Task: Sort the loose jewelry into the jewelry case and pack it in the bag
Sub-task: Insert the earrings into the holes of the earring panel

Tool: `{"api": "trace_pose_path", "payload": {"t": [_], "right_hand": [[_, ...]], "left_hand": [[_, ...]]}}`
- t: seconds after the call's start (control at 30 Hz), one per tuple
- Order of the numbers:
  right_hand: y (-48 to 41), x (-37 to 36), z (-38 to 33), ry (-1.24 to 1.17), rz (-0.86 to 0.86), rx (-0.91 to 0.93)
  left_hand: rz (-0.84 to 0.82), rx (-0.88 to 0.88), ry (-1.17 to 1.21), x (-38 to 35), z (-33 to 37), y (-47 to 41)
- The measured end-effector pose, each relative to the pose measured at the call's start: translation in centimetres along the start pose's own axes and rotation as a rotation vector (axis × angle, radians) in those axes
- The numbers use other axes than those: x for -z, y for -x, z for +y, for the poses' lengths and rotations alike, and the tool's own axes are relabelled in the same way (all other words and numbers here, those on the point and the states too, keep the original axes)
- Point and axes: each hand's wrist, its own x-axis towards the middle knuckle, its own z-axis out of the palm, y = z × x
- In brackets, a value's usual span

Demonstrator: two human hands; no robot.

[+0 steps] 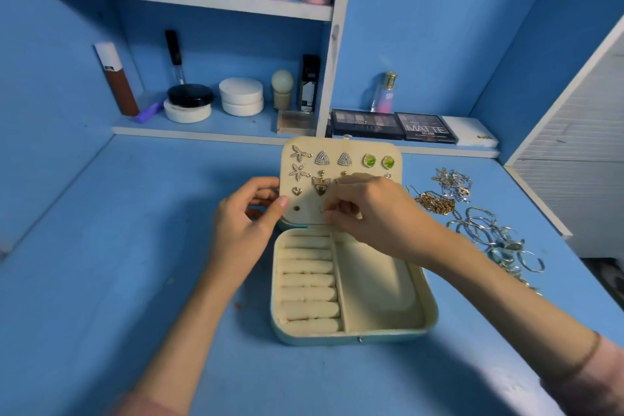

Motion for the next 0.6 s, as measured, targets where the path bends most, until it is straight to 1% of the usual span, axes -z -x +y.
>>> {"api": "trace_pose_path", "payload": {"t": [0.2,0.37,0.6], "right_hand": [[-0.58,0.0,-0.33,0.07,-0.002,-0.041],[-0.8,-0.36,-0.72,0.14,0.046,-0.036],[-0.51,-0.18,-0.64,0.133,0.063,-0.02]], "left_hand": [[0.005,0.003,-0.006,-0.01,-0.04,-0.01],[0.005,0.003,0.003,-0.02,0.14,0.03],[0.0,0.007,-0.002,-0.02,0.21,0.01]]}}
